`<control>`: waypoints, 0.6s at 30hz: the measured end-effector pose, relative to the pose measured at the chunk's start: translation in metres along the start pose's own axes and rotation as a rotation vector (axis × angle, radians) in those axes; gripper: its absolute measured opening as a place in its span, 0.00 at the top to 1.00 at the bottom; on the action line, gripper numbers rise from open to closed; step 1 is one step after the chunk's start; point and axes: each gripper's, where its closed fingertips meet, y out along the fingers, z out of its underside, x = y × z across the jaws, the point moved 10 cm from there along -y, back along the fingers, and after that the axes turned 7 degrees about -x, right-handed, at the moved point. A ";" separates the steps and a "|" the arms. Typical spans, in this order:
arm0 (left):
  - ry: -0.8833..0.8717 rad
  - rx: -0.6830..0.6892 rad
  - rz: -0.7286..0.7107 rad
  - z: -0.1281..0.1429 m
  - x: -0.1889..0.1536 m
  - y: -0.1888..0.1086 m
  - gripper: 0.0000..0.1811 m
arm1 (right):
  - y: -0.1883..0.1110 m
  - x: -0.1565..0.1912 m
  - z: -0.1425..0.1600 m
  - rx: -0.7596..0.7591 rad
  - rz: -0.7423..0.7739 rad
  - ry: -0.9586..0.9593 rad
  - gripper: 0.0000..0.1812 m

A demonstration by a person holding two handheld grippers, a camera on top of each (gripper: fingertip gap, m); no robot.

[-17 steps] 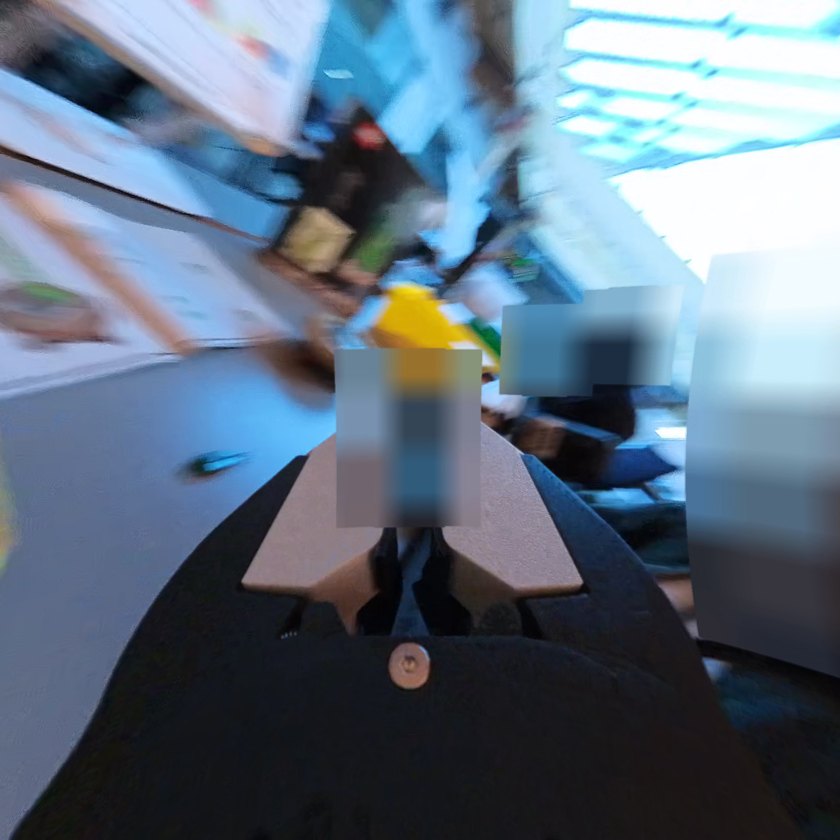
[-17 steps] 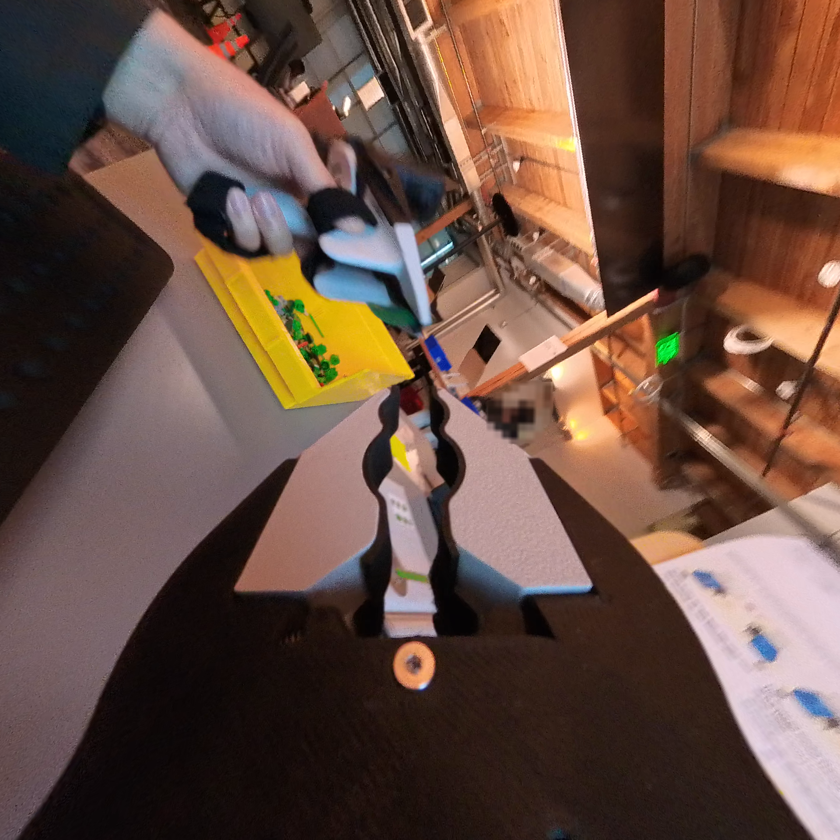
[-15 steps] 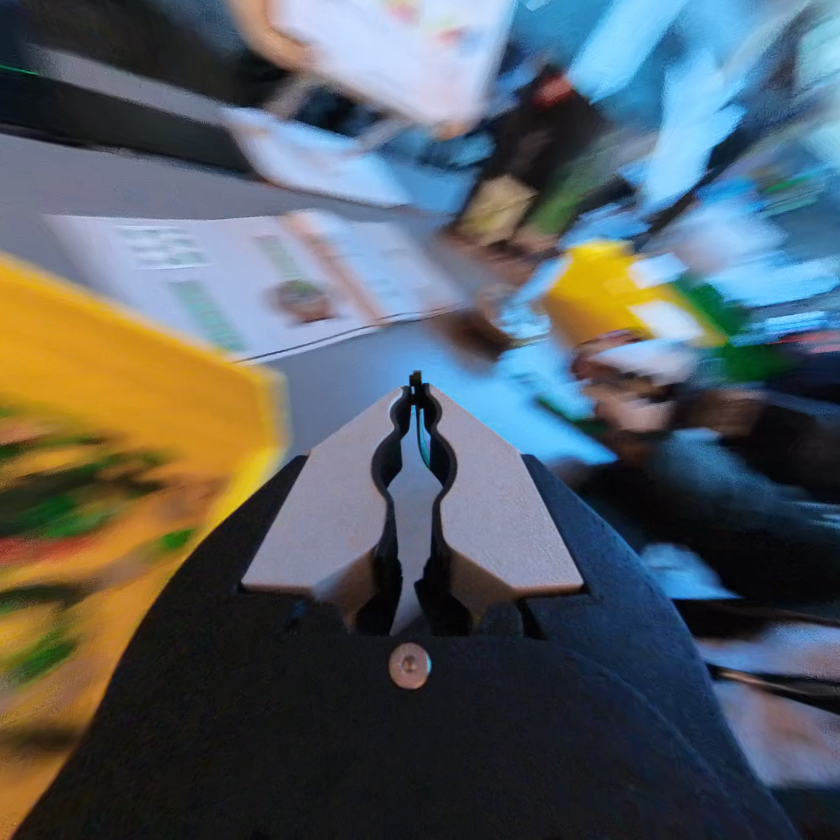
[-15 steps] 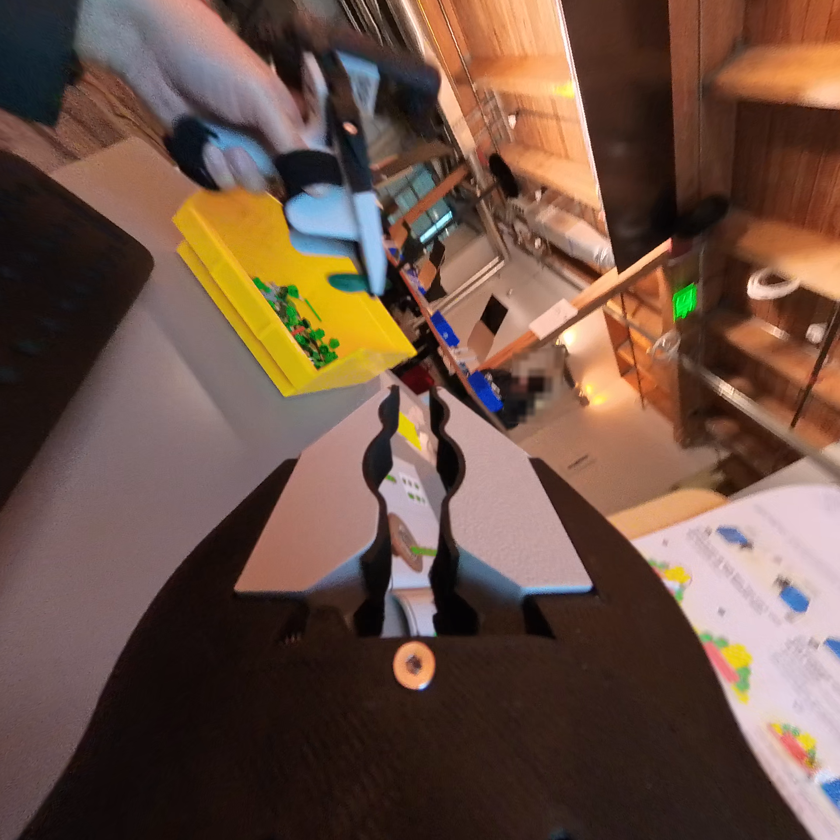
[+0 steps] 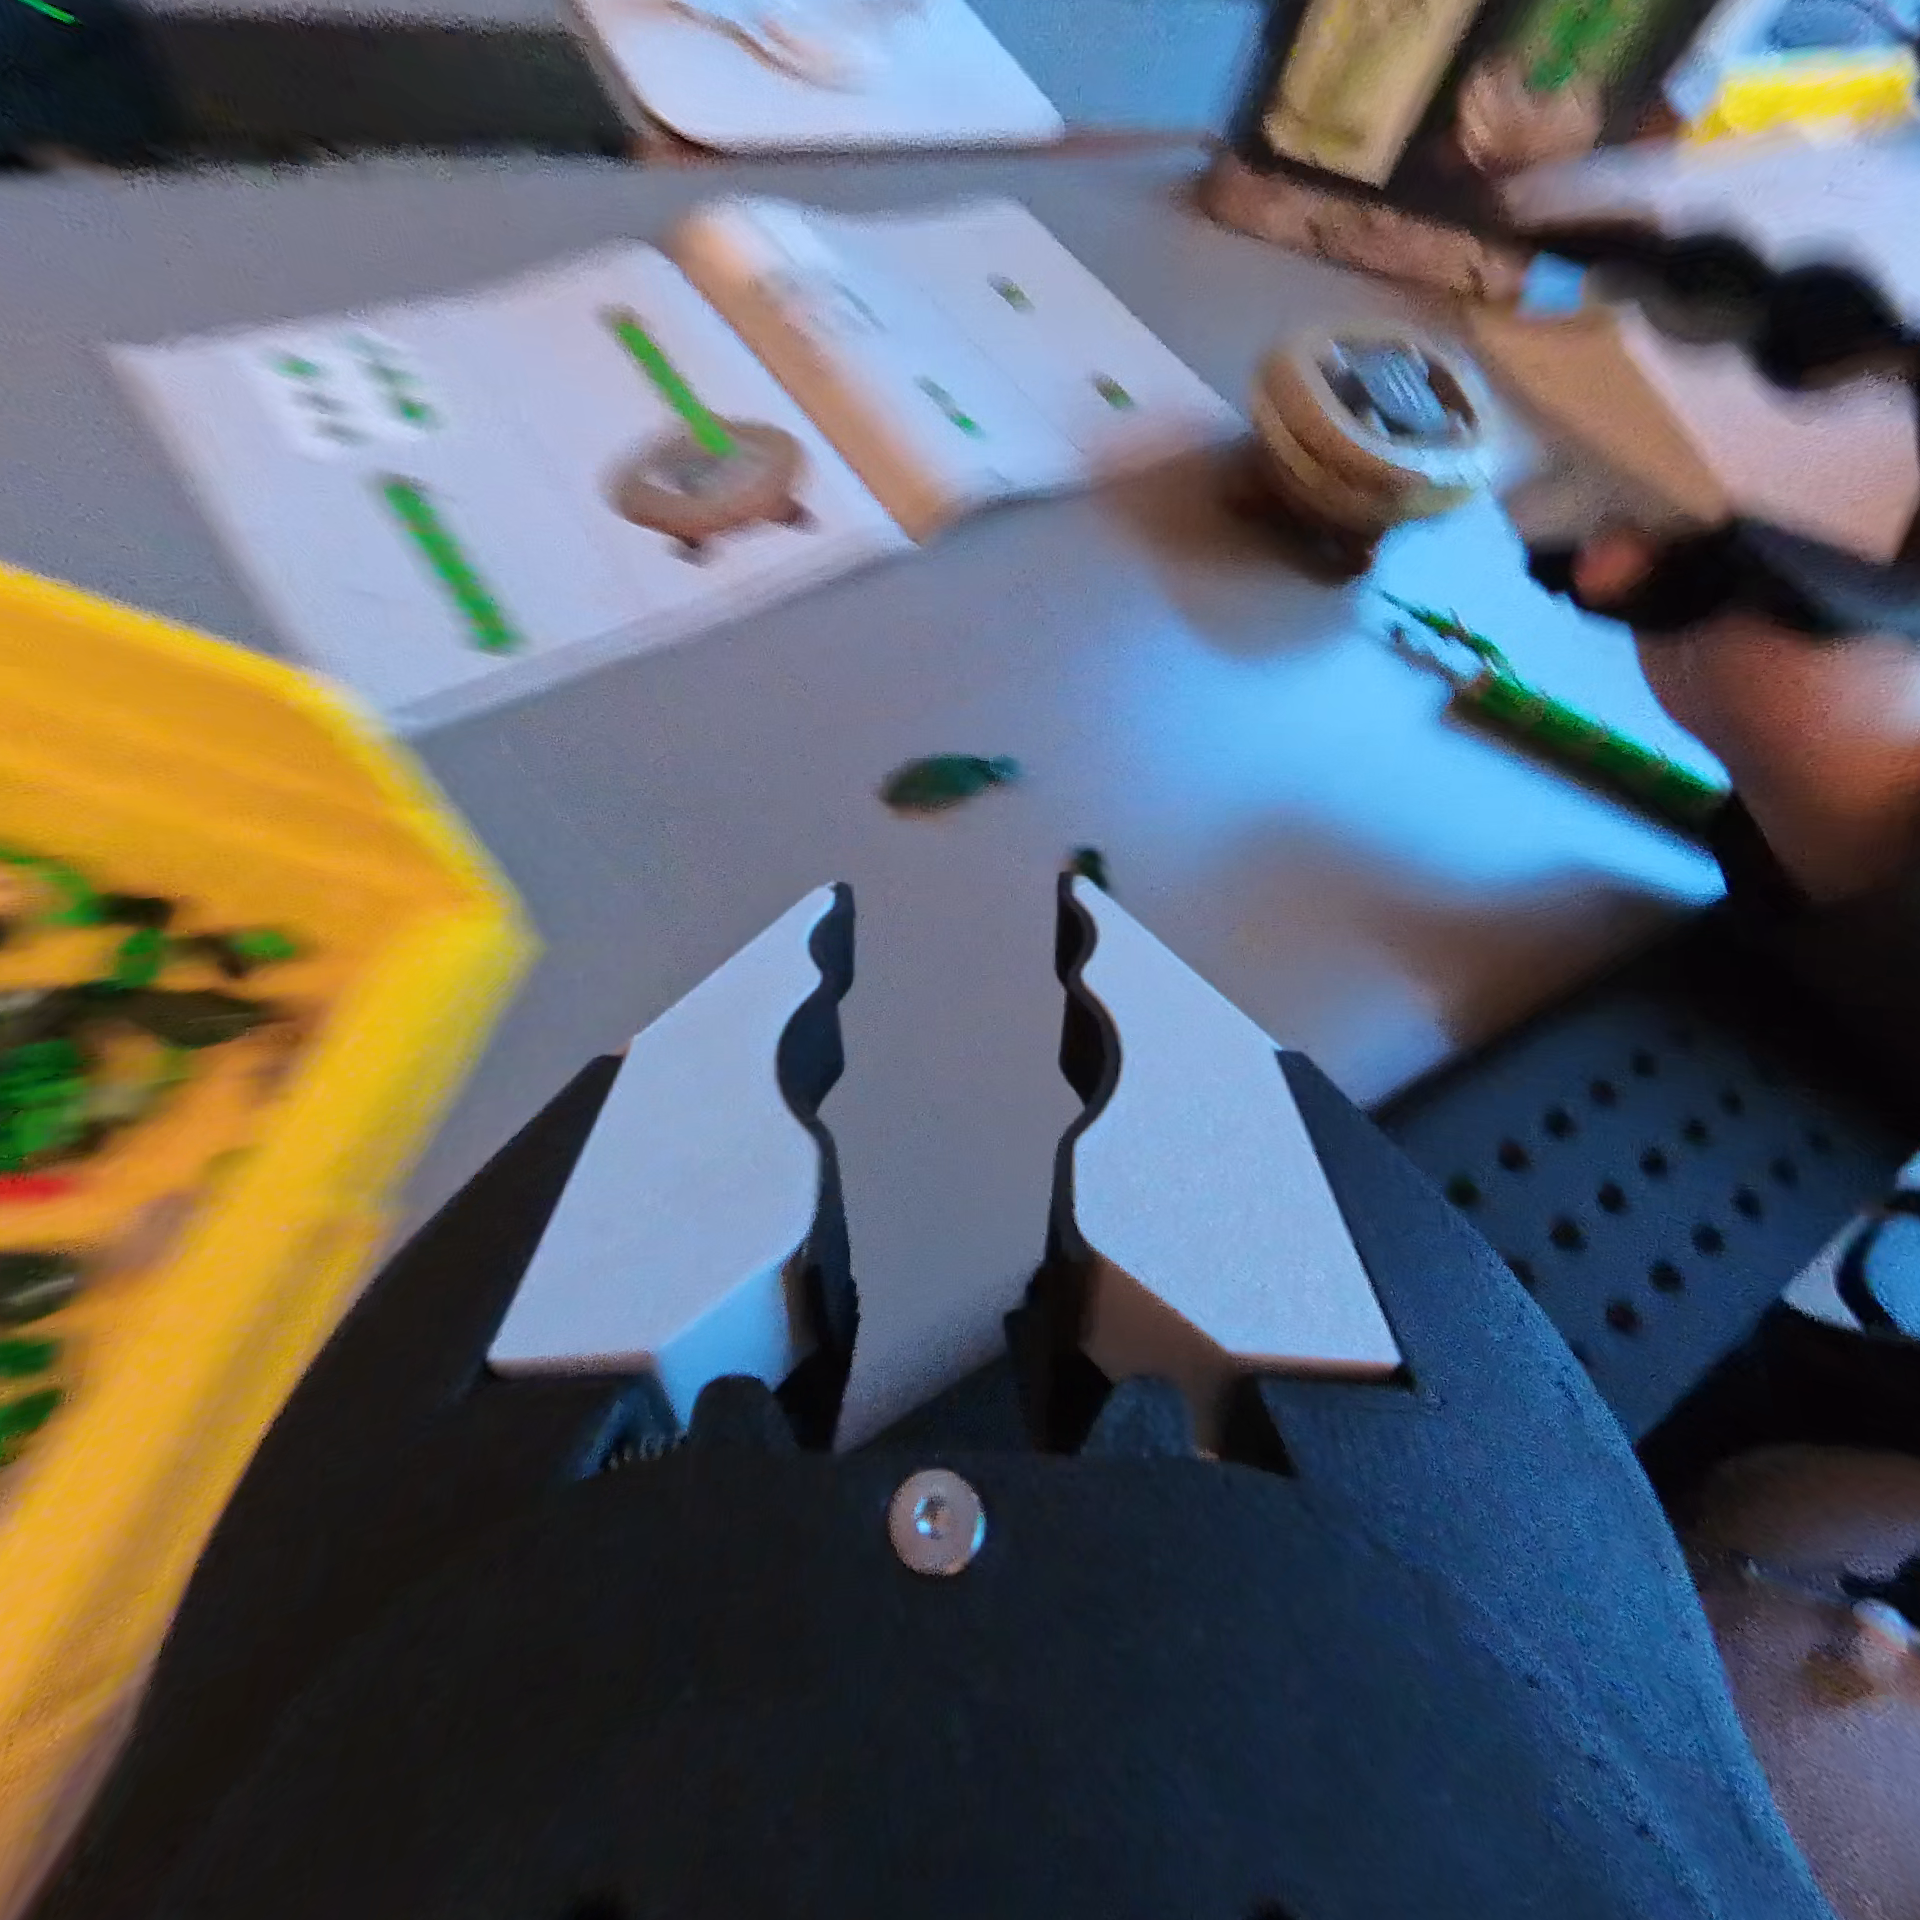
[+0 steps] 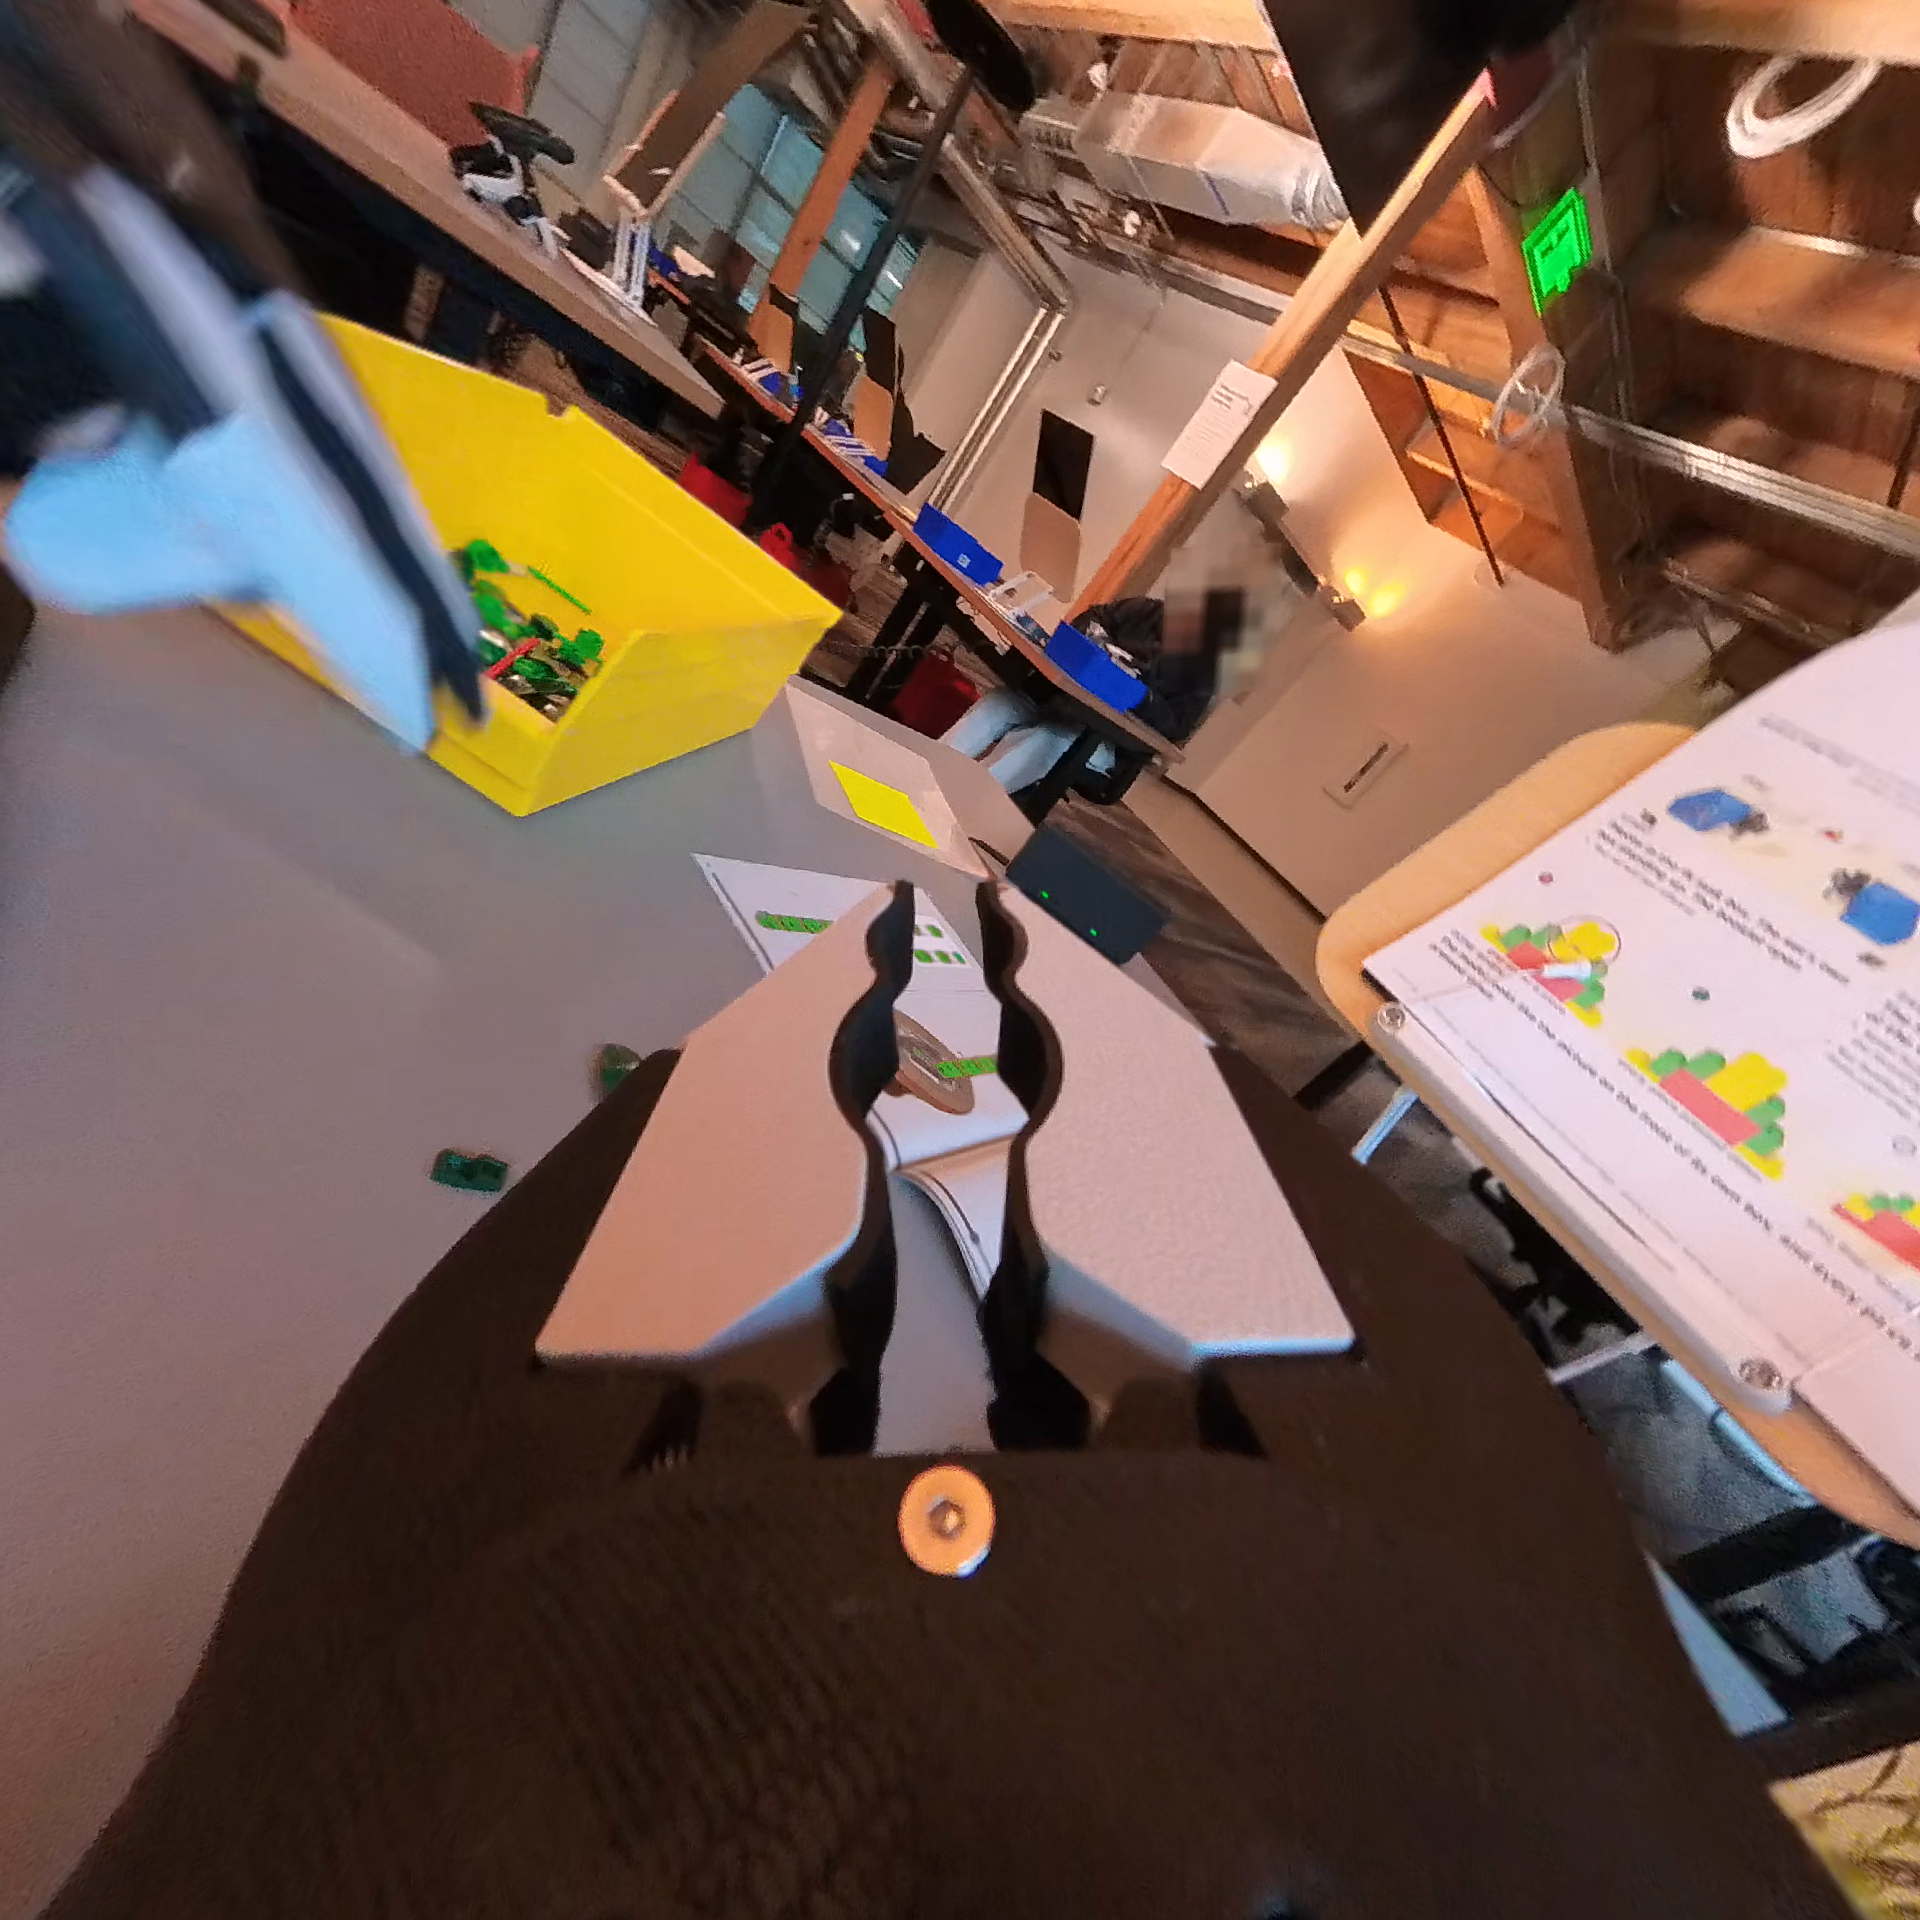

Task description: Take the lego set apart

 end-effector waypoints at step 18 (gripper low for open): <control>0.242 0.281 -0.025 0.033 -0.051 0.095 0.91 | -0.001 -0.012 0.006 0.027 0.010 0.067 0.95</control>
